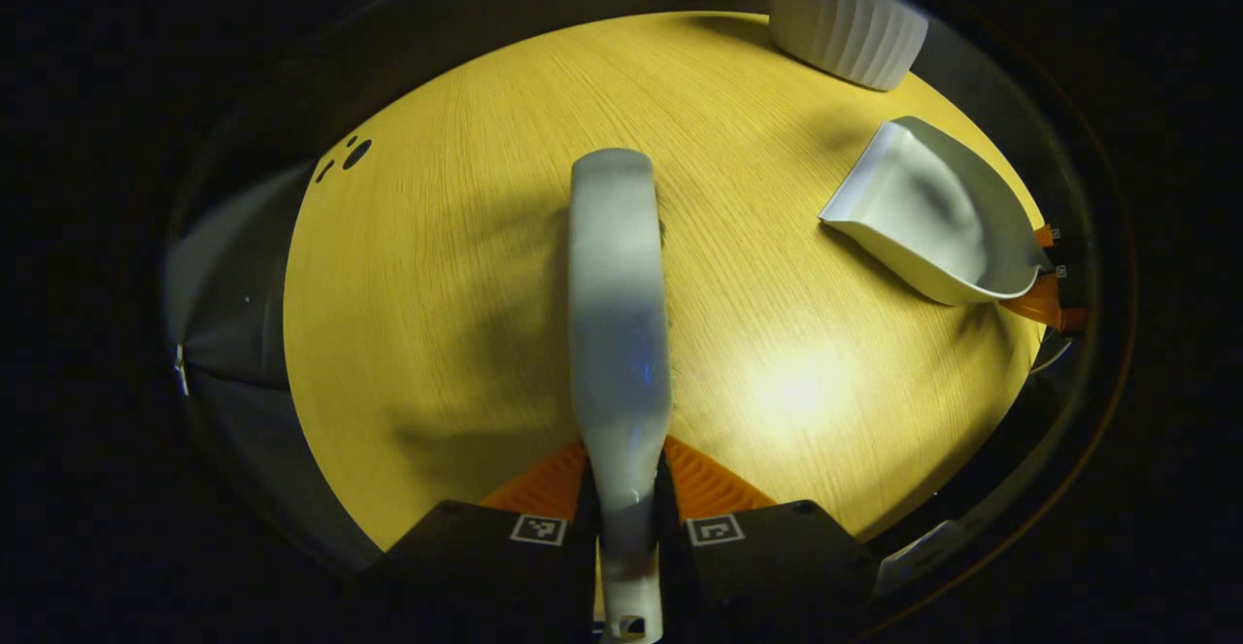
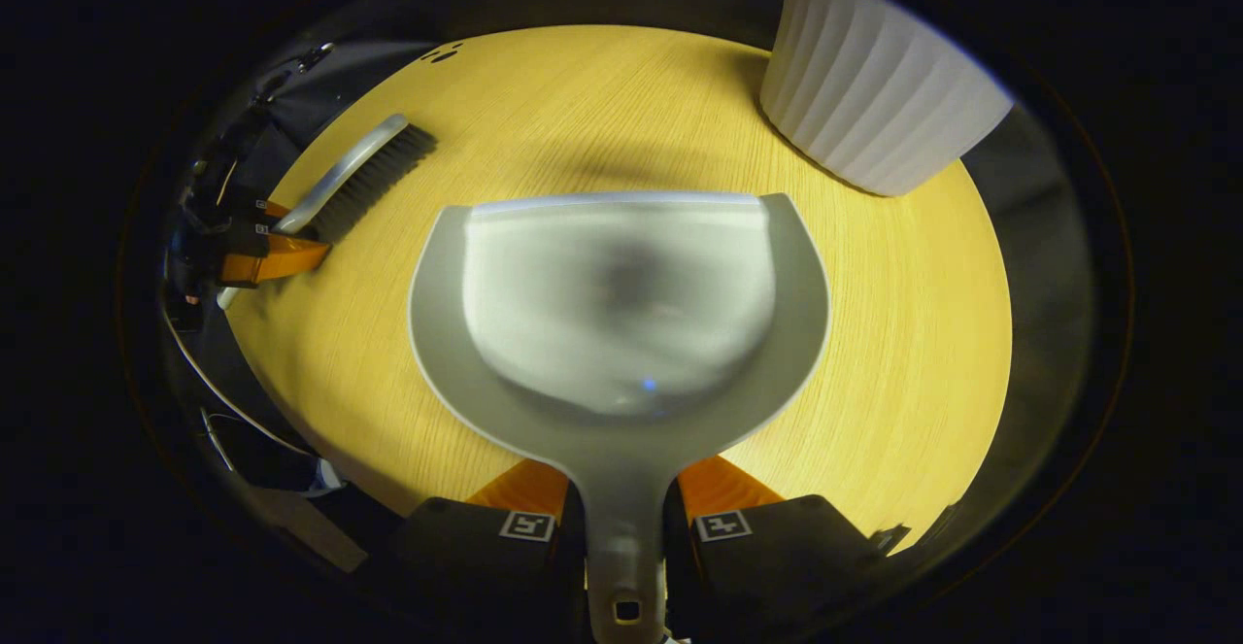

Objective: Pick up the small broom and dustpan from the desktop, sweep the trash into the dustpan with the broom, and then empty the trash into the garbage bin.

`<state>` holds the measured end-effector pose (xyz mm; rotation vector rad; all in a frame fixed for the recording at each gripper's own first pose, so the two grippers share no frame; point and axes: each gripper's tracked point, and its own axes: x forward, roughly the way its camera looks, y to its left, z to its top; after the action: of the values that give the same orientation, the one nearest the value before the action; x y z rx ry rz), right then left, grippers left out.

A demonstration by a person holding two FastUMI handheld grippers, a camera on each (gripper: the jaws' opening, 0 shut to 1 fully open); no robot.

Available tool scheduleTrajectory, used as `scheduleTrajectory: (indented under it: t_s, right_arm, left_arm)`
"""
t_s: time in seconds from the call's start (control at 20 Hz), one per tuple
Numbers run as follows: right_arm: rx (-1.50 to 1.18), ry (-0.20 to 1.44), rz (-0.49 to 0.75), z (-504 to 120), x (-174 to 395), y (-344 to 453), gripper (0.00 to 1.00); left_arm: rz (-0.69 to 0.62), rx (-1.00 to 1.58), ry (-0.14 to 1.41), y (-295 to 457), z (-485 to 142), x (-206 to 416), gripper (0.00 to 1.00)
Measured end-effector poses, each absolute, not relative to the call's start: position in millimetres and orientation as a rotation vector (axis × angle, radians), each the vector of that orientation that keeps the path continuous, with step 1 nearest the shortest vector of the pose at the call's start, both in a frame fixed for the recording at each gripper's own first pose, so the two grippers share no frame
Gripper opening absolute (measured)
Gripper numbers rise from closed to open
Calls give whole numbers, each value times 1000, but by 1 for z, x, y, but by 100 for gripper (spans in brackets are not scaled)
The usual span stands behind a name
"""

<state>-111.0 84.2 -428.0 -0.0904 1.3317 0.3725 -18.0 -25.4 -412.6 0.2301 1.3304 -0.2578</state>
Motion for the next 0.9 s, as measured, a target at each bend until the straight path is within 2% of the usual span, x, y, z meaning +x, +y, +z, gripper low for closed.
scheduleTrajectory:
  t_s: [0.05,0.3,0.45,0.65,0.9]
  right_arm:
    - [-93,1335,378,-429,-112,85,41]
    - [-102,1346,386,-428,-115,83,38]
    - [-87,1364,383,-417,-118,81,40]
    - [-75,1352,402,-386,-120,75,40]
    - [-69,1229,413,-330,-105,72,39]
  left_arm:
    - [-259,234,1326,-24,-411,-18,31]
    - [-250,267,1315,-19,-406,-16,31]
    - [-242,290,1295,-14,-397,-17,31]
    - [-243,296,1245,-13,-374,-17,31]
    - [-240,334,1161,-5,-337,-14,32]
